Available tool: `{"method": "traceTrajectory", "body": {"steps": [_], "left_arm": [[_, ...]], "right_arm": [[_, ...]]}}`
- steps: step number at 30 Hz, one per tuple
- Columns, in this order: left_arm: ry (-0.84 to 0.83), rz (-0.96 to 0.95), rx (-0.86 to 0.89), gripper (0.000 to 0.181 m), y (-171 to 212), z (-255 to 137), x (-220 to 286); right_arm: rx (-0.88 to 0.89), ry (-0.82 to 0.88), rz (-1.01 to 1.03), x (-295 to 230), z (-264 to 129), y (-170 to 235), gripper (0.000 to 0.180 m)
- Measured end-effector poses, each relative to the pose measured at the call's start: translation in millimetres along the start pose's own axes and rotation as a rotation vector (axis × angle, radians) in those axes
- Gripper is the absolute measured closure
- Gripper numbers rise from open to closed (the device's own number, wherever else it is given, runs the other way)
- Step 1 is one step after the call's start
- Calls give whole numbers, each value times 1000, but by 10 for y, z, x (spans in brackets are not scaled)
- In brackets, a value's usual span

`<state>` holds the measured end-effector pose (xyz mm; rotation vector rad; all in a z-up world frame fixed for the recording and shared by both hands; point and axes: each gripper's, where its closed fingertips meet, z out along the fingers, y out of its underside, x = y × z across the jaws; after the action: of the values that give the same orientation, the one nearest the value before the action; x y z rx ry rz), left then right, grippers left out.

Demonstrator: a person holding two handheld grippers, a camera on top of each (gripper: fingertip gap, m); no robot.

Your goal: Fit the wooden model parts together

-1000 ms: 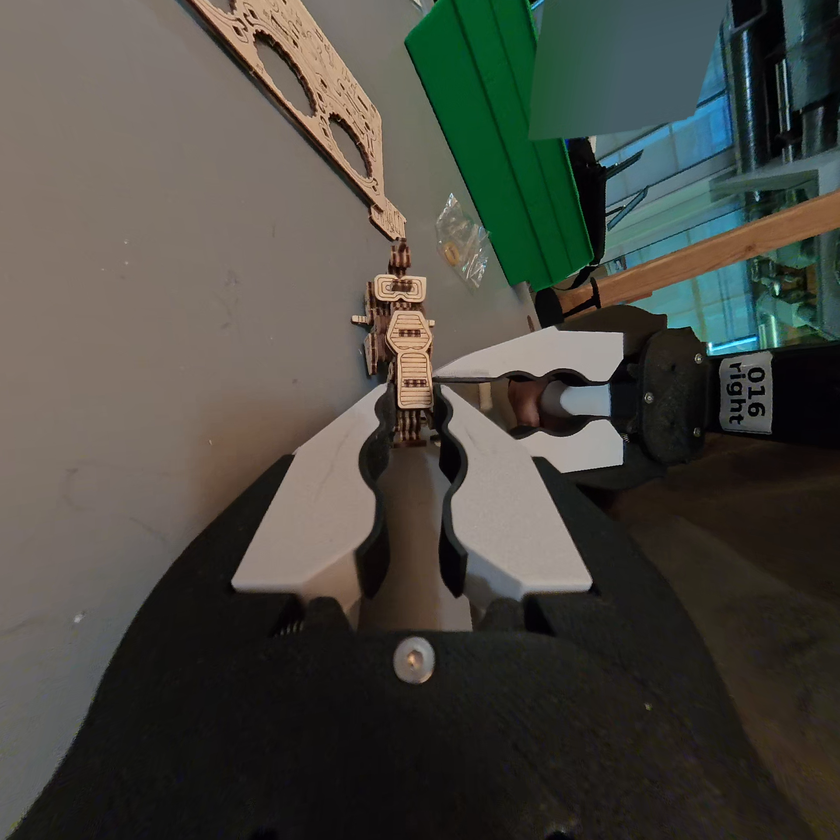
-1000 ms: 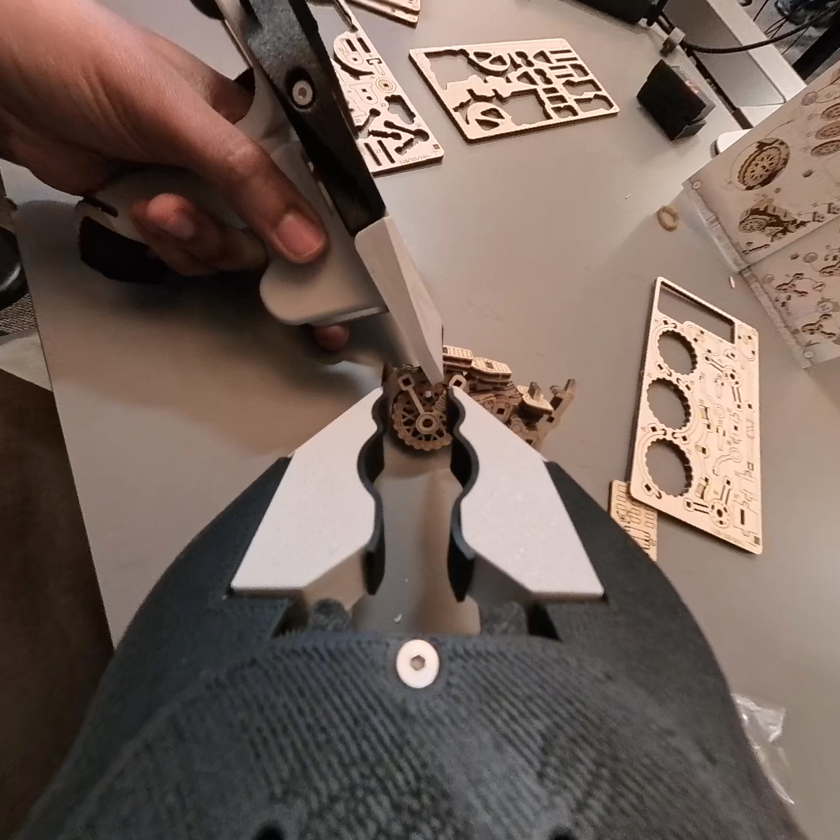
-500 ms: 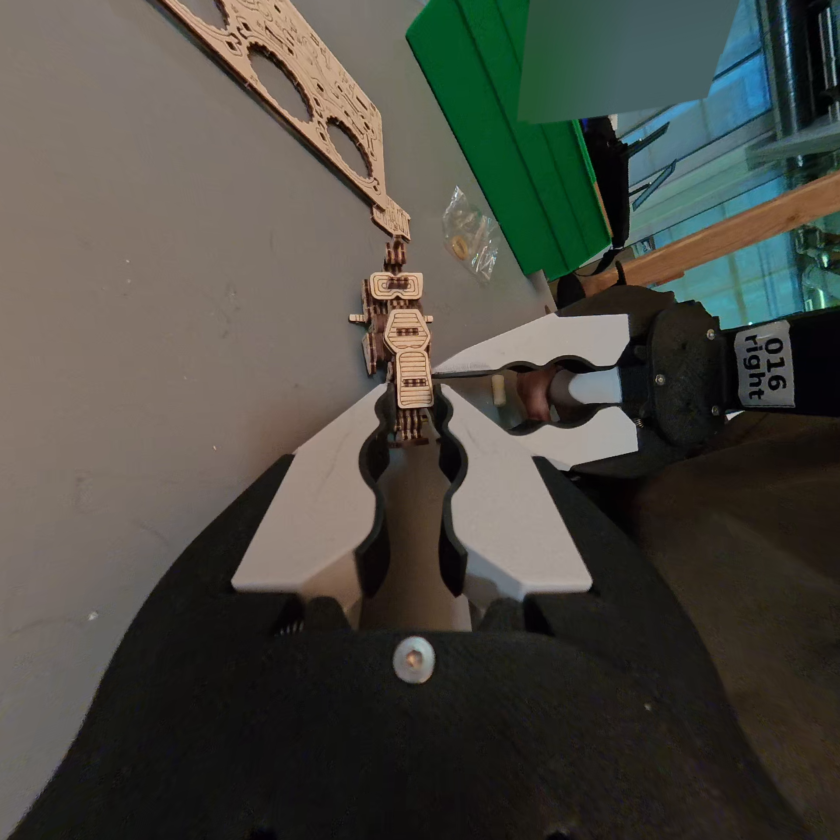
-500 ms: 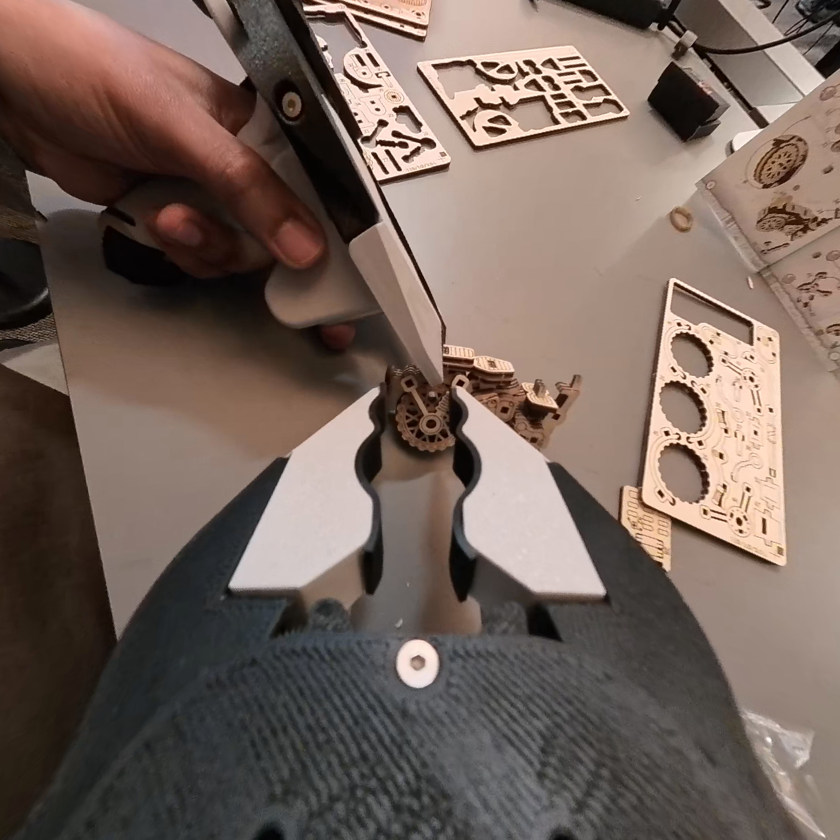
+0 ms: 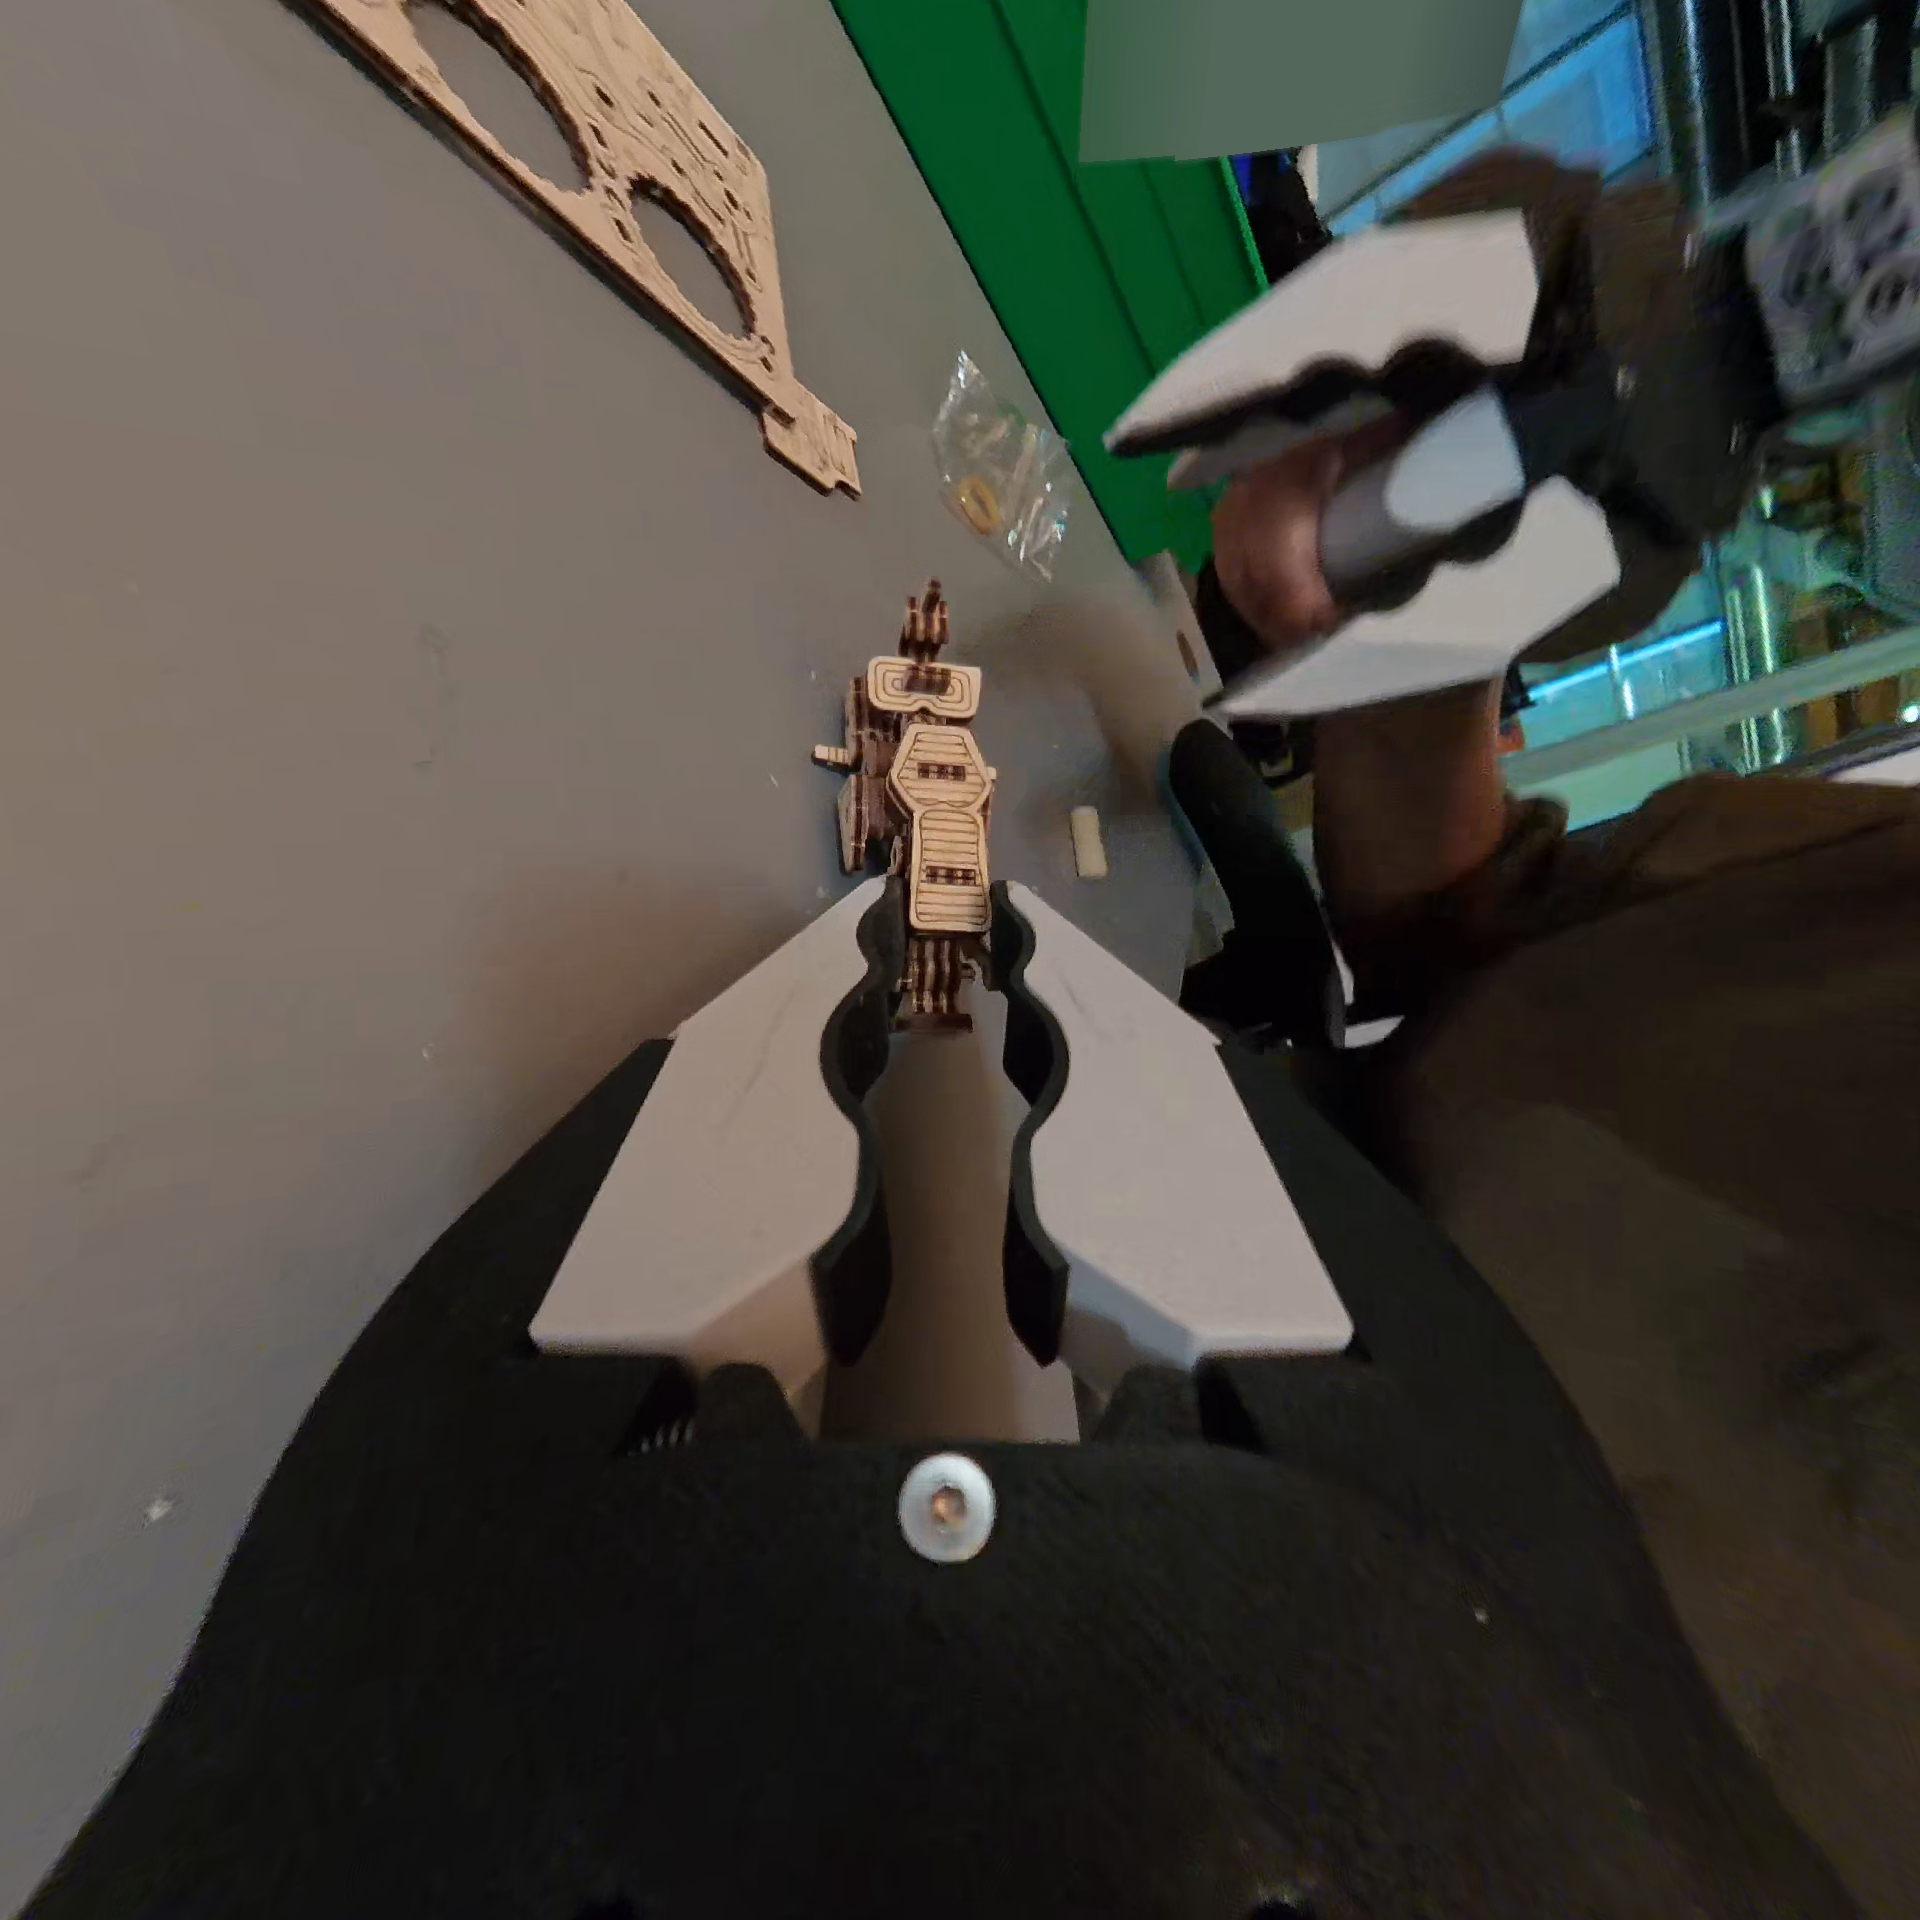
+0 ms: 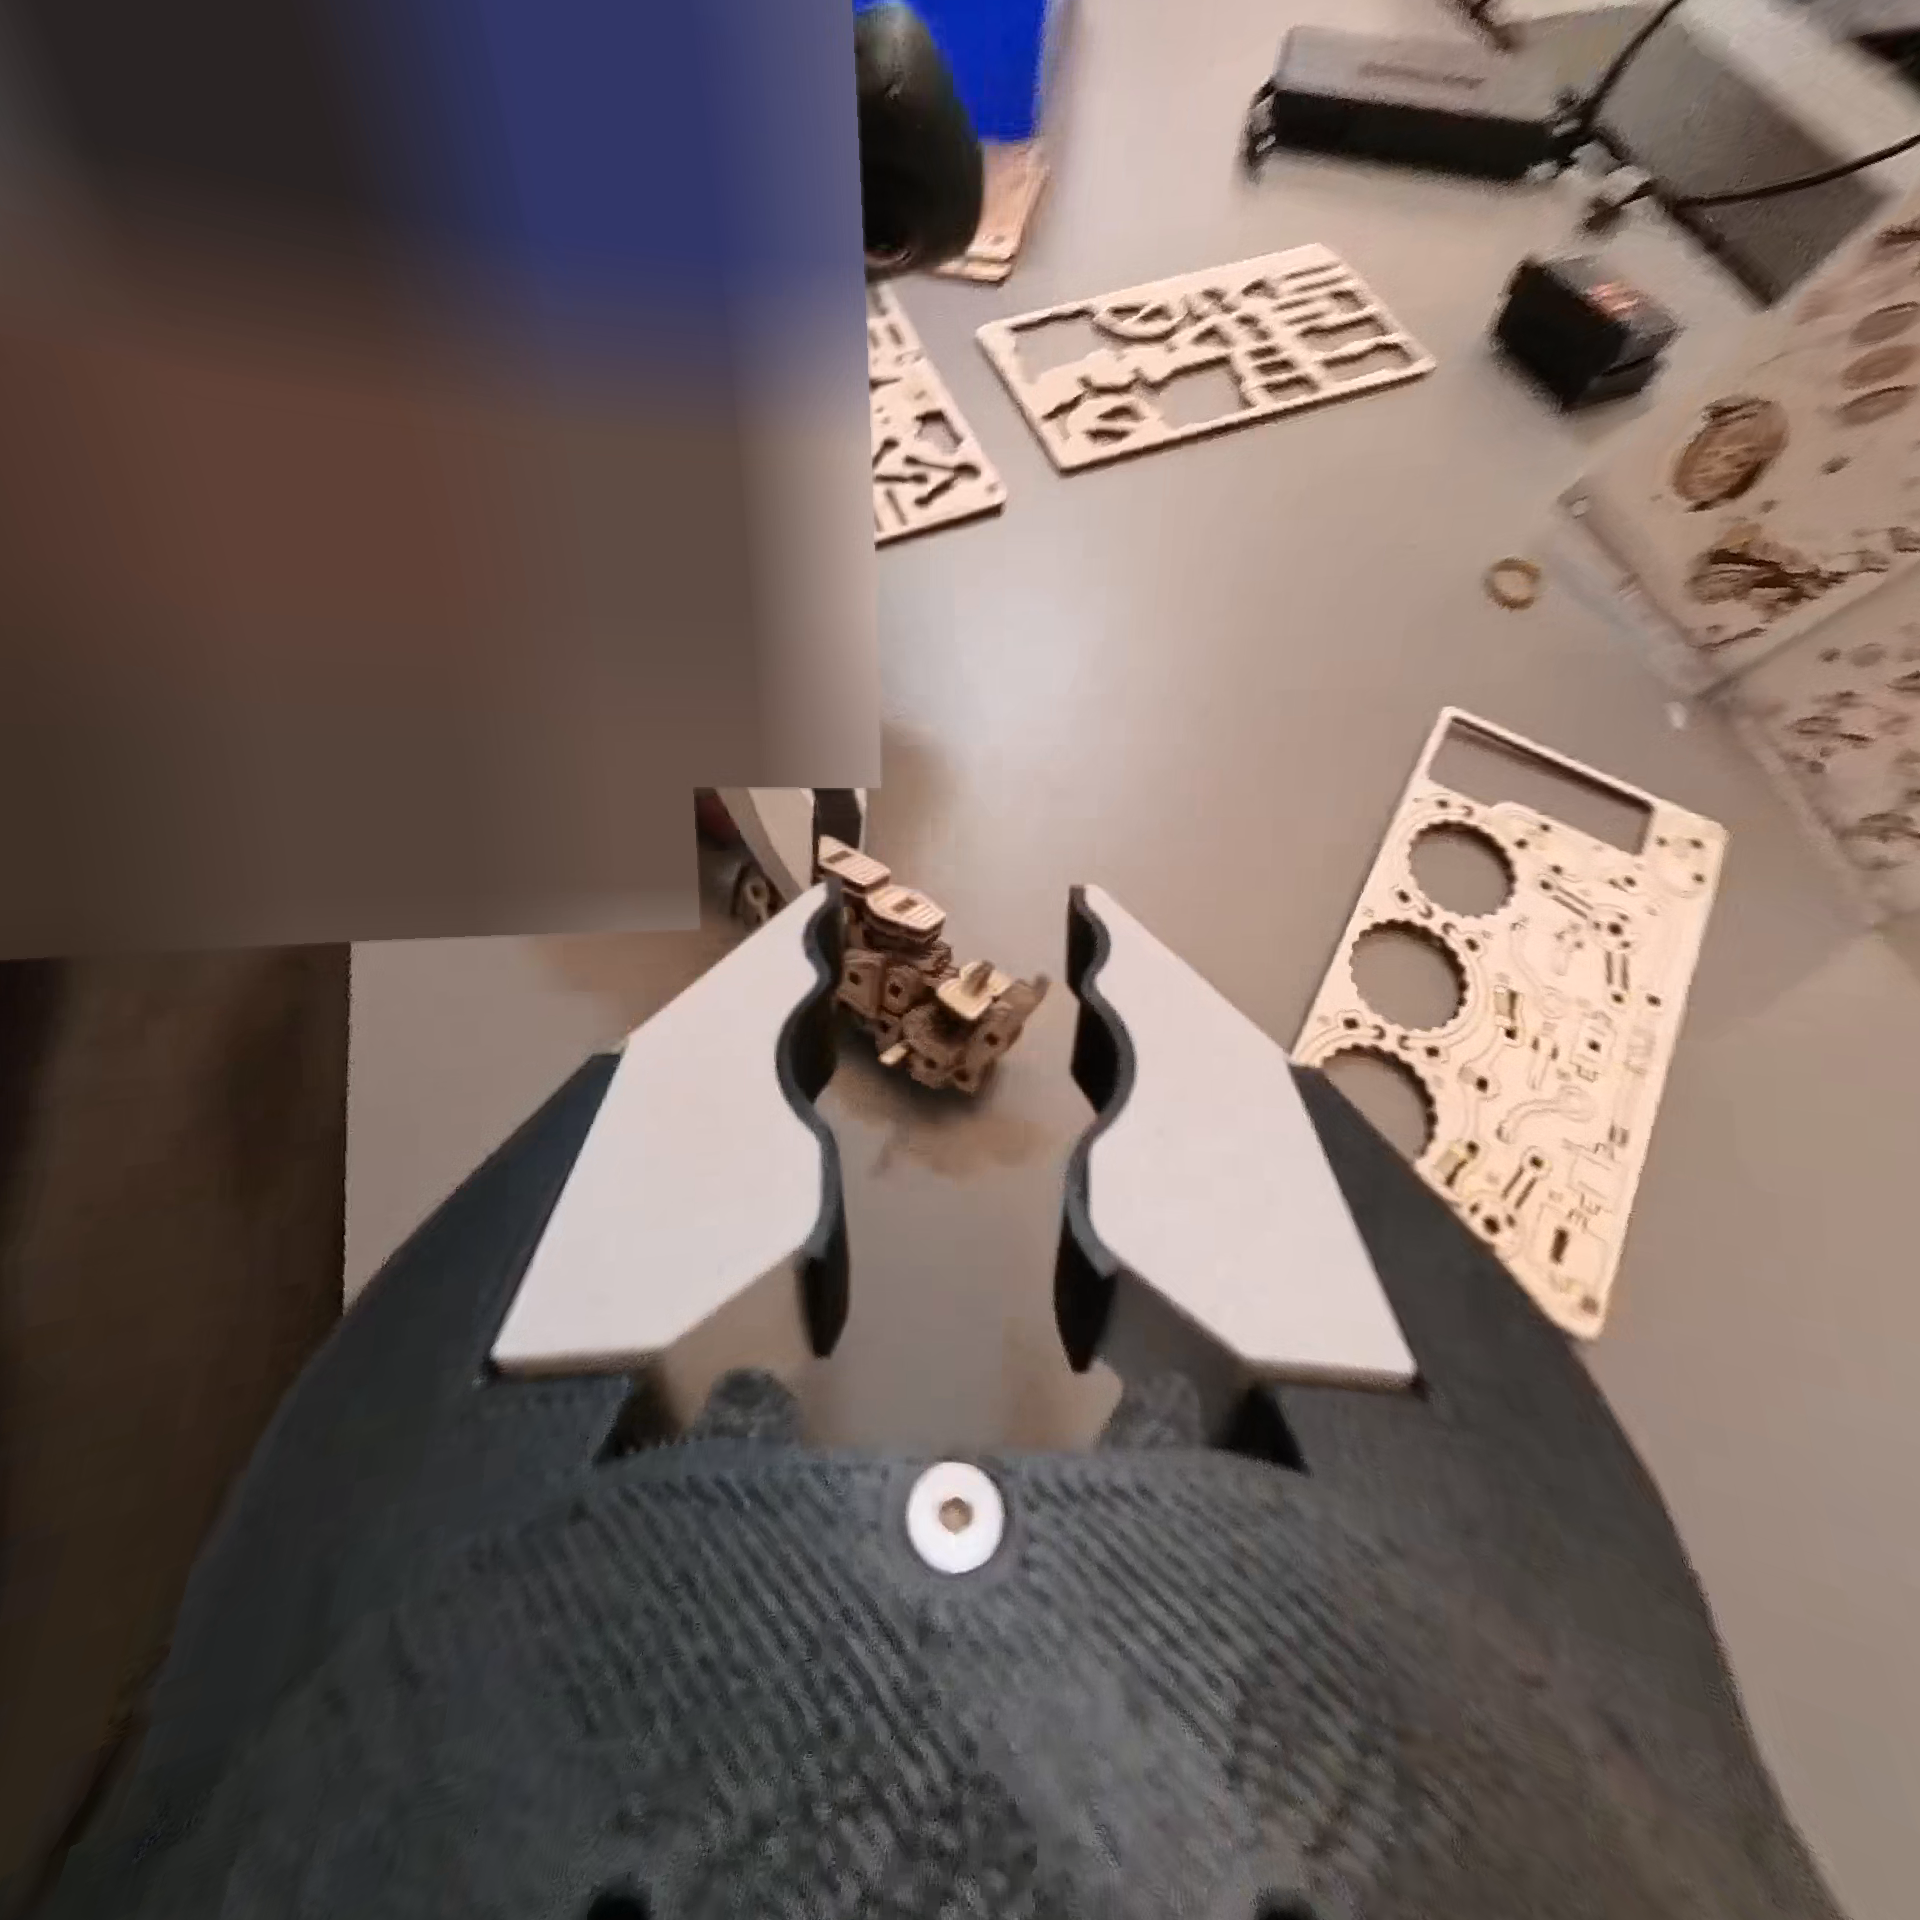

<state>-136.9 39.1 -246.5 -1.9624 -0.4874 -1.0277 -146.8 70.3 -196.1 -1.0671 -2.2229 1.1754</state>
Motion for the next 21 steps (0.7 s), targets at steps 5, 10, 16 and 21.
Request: {"method": "traceTrajectory", "body": {"steps": [5, 10, 16, 21], "left_arm": [[24, 30, -43, 167, 39, 21, 29], [37, 26, -55, 167, 55, 27, 41], [45, 19, -61, 167, 60, 30, 45], [49, 20, -68, 167, 70, 34, 51]], "right_arm": [[-227, -371, 5, -18, 140, 114, 137], [-403, -667, 65, -178, 301, 214, 133], [-548, -745, 18, -328, 388, 418, 135], [-545, -762, 50, -377, 410, 453, 149]]}}
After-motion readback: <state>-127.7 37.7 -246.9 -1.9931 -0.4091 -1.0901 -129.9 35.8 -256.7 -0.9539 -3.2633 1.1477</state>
